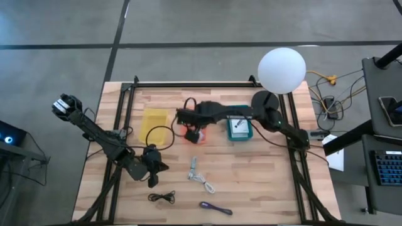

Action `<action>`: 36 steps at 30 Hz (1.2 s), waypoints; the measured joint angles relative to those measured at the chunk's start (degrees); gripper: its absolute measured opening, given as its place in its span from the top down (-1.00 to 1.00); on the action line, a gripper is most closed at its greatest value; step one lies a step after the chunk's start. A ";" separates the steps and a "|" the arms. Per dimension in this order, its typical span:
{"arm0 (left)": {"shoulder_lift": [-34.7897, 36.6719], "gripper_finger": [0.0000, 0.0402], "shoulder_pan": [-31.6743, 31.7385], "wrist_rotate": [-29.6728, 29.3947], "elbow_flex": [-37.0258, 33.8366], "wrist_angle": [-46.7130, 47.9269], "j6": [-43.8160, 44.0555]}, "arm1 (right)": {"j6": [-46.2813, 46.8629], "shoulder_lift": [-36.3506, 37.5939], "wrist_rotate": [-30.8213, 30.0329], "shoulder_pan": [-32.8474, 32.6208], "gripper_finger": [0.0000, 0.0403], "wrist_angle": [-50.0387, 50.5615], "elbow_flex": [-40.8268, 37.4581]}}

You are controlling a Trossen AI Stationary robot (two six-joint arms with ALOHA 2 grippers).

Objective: Pick and place items into bin
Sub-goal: Put the white charger cable into the yellow bin

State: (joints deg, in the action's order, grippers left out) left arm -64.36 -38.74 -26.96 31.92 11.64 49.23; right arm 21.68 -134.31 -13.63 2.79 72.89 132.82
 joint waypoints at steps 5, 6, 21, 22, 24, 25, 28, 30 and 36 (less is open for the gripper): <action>0.00 0.99 0.00 0.00 0.00 0.07 -0.28 | -10.73 2.28 0.21 -8.50 -0.80 3.22 0.11; 0.00 0.99 0.00 0.00 0.00 0.06 -0.33 | -9.38 2.35 0.60 -10.41 -0.80 4.38 0.12; 0.00 0.99 0.00 0.07 0.00 -0.11 -0.35 | 35.44 1.85 -0.52 -26.08 -0.80 -7.78 -17.29; 0.00 0.99 0.00 0.07 0.00 -0.15 -0.35 | 36.17 1.85 0.79 -26.21 -0.80 -10.02 -18.66; 0.00 0.99 0.00 0.24 0.00 -0.15 -0.35 | 37.10 1.85 4.18 -26.72 -0.80 -14.81 -21.14; 0.00 0.99 0.00 0.50 0.00 -0.15 -0.33 | 37.94 1.85 5.21 -27.06 -0.80 -16.52 -22.41; 0.00 0.99 0.00 1.26 0.00 -0.17 -0.25 | 41.95 1.85 6.37 -27.89 -0.80 -18.73 -25.57; 0.00 0.99 0.00 1.53 0.00 -0.17 -0.19 | 44.01 1.85 6.22 -28.10 -0.80 -18.87 -27.24; 0.00 0.99 0.00 1.62 -0.02 -0.21 -0.15 | 45.01 2.15 5.67 -27.66 -0.63 -19.73 -29.95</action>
State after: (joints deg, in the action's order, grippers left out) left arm -64.36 -38.74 -25.34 31.90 11.43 49.08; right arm 66.69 -132.16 -7.96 -24.87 53.16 102.87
